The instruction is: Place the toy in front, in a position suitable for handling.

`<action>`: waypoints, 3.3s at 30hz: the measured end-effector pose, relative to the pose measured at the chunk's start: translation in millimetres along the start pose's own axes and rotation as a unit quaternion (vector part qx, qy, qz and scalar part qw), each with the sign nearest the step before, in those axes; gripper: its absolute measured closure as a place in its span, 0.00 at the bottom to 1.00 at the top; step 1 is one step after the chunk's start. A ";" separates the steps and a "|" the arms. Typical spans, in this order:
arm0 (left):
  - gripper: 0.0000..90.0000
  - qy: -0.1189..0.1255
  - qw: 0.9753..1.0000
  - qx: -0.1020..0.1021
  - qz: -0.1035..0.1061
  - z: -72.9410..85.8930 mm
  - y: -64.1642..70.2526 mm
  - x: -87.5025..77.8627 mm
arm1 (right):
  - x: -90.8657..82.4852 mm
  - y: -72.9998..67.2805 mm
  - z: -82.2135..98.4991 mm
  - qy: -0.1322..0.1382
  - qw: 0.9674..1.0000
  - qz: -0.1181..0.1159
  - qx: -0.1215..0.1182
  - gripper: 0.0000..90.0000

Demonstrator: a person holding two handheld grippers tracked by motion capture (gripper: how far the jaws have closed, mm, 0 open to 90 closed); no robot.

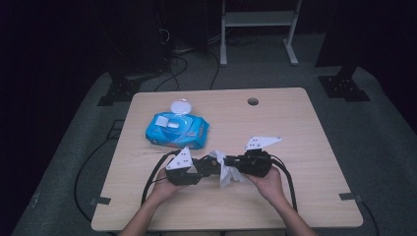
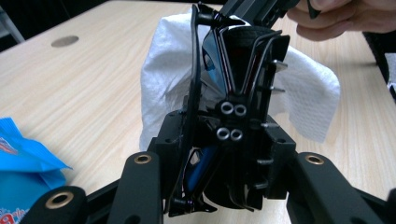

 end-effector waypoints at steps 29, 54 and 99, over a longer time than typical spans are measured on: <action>0.63 0.066 0.997 -0.040 0.016 -11.1 -3.7 -6.9 | 8.6 3.6 11.1 -0.002 0.998 -0.028 0.055 0.95; 0.63 0.051 0.999 -0.011 0.016 -12.2 7.6 3.5 | -24.4 -21.9 -31.5 0.070 0.996 -0.045 0.007 0.95; 0.63 0.043 0.999 0.026 0.009 -18.7 19.0 9.8 | -30.4 -42.0 -33.7 0.038 0.997 -0.015 -0.065 0.95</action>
Point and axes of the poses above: each handheld gripper's, and its own axes: x roughly forward along the jaws, z roughly out of its underside, y roughly to its right, the point moved 9 cm from there along x, roughly forward along the jaws, and after that the axes turned 3 degrees about x, right-handed, at the moved point
